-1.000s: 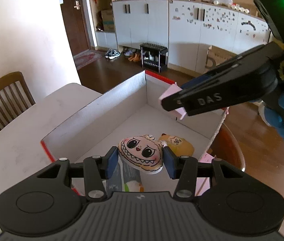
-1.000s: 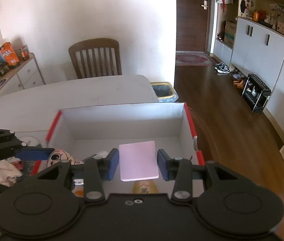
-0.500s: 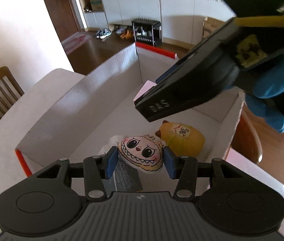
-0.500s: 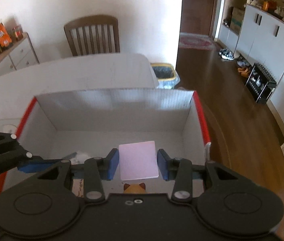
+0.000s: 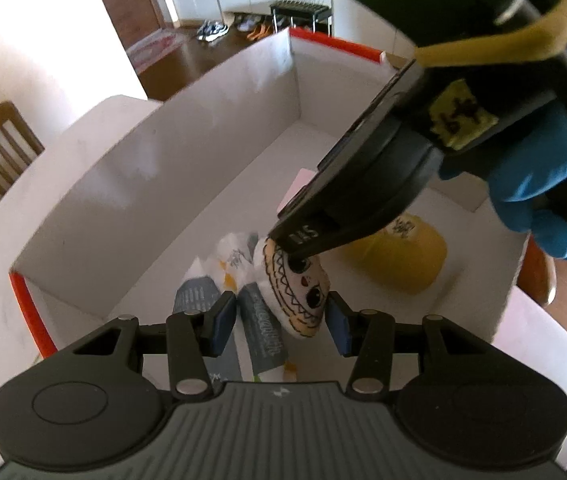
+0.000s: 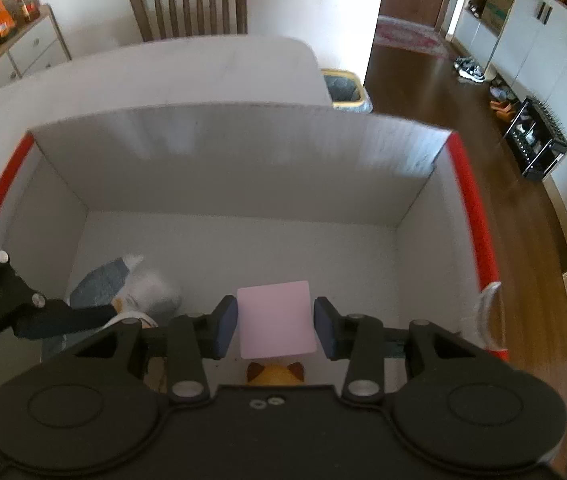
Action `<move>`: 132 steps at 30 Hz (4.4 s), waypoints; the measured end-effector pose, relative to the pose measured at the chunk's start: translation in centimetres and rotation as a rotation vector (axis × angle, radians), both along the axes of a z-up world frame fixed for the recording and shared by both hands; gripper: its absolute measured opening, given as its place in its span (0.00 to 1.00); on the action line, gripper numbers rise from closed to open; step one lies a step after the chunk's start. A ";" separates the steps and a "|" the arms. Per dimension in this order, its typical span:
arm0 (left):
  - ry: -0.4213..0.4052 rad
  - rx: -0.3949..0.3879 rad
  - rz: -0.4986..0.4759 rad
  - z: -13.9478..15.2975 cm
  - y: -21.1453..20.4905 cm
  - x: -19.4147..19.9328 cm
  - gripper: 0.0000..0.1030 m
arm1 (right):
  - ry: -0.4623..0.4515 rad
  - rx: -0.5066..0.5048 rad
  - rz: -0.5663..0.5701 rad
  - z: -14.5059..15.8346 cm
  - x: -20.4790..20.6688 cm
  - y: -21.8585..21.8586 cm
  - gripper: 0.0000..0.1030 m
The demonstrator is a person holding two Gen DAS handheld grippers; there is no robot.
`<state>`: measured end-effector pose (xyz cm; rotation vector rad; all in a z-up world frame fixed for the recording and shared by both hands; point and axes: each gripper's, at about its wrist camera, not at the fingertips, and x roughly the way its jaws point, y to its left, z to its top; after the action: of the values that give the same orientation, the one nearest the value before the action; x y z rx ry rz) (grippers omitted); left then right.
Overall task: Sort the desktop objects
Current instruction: 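Carry plush and pink pad over the red box with both tools, then open both tools to drop plush and pink pad into the box, then move both tools back toward the remaining snack bags on the table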
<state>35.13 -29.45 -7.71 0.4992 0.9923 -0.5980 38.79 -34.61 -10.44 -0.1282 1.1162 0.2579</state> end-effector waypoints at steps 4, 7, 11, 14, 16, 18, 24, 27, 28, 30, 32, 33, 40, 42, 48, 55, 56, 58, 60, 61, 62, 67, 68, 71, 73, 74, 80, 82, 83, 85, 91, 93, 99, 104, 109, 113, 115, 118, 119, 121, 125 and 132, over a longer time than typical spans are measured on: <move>0.035 -0.004 0.009 -0.1 0.2 0.4 0.46 | 0.018 -0.010 0.011 -0.5 -0.1 0.5 0.40; 0.045 0.007 0.002 -0.1 0.1 0.4 0.46 | 0.033 -0.013 0.012 -0.6 0.1 0.6 0.40; 0.050 0.005 0.002 0.0 0.1 0.2 0.48 | 0.035 -0.007 0.008 -0.5 0.2 0.5 0.46; 0.041 -0.017 0.010 0.5 0.4 -0.1 0.54 | 0.025 0.008 -0.001 -0.2 -0.1 0.2 0.56; 0.032 -0.037 0.022 0.9 0.7 -0.3 0.58 | 0.013 0.011 -0.007 0.3 -0.3 0.1 0.66; 0.023 -0.054 0.035 1.3 1.2 -0.6 0.60 | -0.005 0.018 -0.007 0.7 -0.8 0.0 0.71; -0.015 -0.111 0.062 2.7 2.5 -2.1 0.72 | -0.040 0.053 -0.001 2.4 -1.9 -0.5 0.78; -0.030 -0.132 0.066 3.2 2.3 -2.5 0.73 | -0.069 0.082 0.019 3.7 -2.6 -0.8 0.80; -0.034 -0.140 0.065 3.5 2.4 -3.0 0.73 | -0.079 0.092 0.021 4.1 -2.5 -1.2 0.81; -0.043 -0.159 0.064 4.0 2.7 -3.6 0.76 | -0.096 0.113 0.027 5.0 -2.9 -1.3 0.82; -0.051 -0.183 0.065 4.4 3.2 -4.2 0.80 | -0.112 0.139 0.036 5.9 -3.4 -1.4 0.84; -0.056 -0.198 0.068 4.7 3.5 -4.3 0.80 | -0.117 0.150 0.042 6.3 -3.6 -1.4 0.84; -0.087 -0.273 0.068 6.4 5.4 -6.2 0.85 | -0.182 0.171 0.044 8.8 -5.7 -1.6 0.86; -0.105 -0.293 0.069 6.6 5.9 -6.7 0.91 | -0.197 0.188 0.031 9.5 -6.3 -1.9 0.86; -0.141 -0.356 0.091 7.7 7.4 -8.0 0.98 | -0.230 0.227 0.004 11.1 -8.2 -2.0 0.87; -0.190 -0.405 0.115 9.9 11.0 -10.7 0.99 | -0.276 0.257 0.013 12.6 -11.1 -0.3 0.88; -0.196 -0.413 0.121 10.2 11.5 -11.1 0.99 | -0.281 0.263 0.013 12.8 -11.5 0.0 0.88; -0.208 -0.420 0.135 10.5 12.6 -11.6 1.00 | -0.294 0.260 0.016 13.1 -12.2 0.6 0.89; -0.217 -0.432 0.152 11.0 14.0 -12.5 1.00 | -0.313 0.259 0.017 13.4 -12.8 1.4 0.89; -0.220 -0.436 0.164 11.1 14.7 -12.8 1.00 | -0.320 0.263 0.019 13.5 -13.1 1.8 0.89; -0.223 -0.441 0.173 11.3 15.4 -13.0 1.00 | -0.328 0.267 0.020 13.8 -13.5 2.1 0.90; -0.279 -0.414 0.217 11.4 18.9 -14.9 1.00 | -0.346 0.291 0.040 14.1 -14.9 4.2 0.90; -0.284 -0.416 0.226 11.4 19.6 -15.3 1.00 | -0.346 0.297 0.045 14.1 -15.2 4.7 0.90; -0.299 -0.416 0.248 11.5 21.9 -16.4 1.00 | -0.340 0.317 0.058 14.0 -16.0 6.1 0.90; -0.310 -0.409 0.261 11.5 23.3 -17.1 1.00 | -0.336 0.321 0.068 13.8 -16.6 7.3 0.90; -0.312 -0.406 0.268 11.4 24.0 -17.4 1.00 | -0.336 0.319 0.076 13.7 -16.8 7.9 0.90; -0.319 -0.399 0.337 10.6 28.3 -19.0 1.00 | -0.329 0.300 0.123 13.2 -18.3 11.4 0.90; -0.319 -0.397 0.359 10.2 29.9 -19.5 1.00 | -0.336 0.290 0.134 13.1 -18.9 12.7 0.90; -0.320 -0.396 0.368 10.0 30.6 -19.7 1.00 | -0.337 0.292 0.139 13.0 -19.2 13.1 0.90; -0.327 -0.387 0.389 9.6 32.1 -20.2 1.00 | -0.337 0.298 0.153 12.9 -19.6 14.1 0.90; -0.315 -0.366 0.465 7.6 36.7 -21.3 1.00 | -0.316 0.270 0.189 11.9 -20.7 17.1 0.90; -0.302 -0.355 0.482 6.7 37.9 -21.7 1.00 | -0.309 0.250 0.194 11.6 -20.9 18.0 0.90; -0.271 -0.340 0.491 4.9 39.9 -22.2 0.99 | -0.290 0.233 0.187 10.4 -20.8 20.1 0.90; -0.250 -0.318 0.481 3.4 40.7 -21.8 0.99 | -0.269 0.211 0.182 9.0 -20.3 21.6 0.90; -0.210 -0.294 0.486 1.7 41.7 -20.8 0.99 | -0.253 0.197 0.175 7.7 -19.7 23.0 0.90; -0.172 -0.277 0.465 0.0 41.7 -20.5 0.99 | -0.234 0.183 0.161 6.5 -18.9 23.8 0.90; -0.152 -0.272 0.457 -0.7 41.5 -20.4 0.99 | -0.224 0.180 0.153 5.9 -18.5 24.0 0.90; -0.140 -0.272 0.424 -1.4 41.0 -20.7 0.99 | -0.209 0.171 0.146 5.1 -18.0 24.4 0.90; -0.141 -0.271 0.408 -1.6 40.8 -20.8 0.99 | -0.205 0.168 0.146 4.9 -17.9 24.5 0.90; -0.143 -0.260 0.367 -2.0 40.2 -21.0 0.99 | -0.196 0.163 0.148 4.5 -17.6 24.8 0.90; -0.138 -0.239 0.306 -2.8 38.9 -20.9 0.99 | -0.178 0.157 0.152 3.8 -17.2 25.3 0.90; -0.128 -0.208 0.265 -4.0 37.8 -20.8 0.99 | -0.157 0.146 0.139 2.6 -16.4 26.2 0.90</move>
<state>14.35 8.39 -11.73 0.2134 0.8464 -0.4194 22.40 -8.37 -7.87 -0.0944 0.9303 0.4448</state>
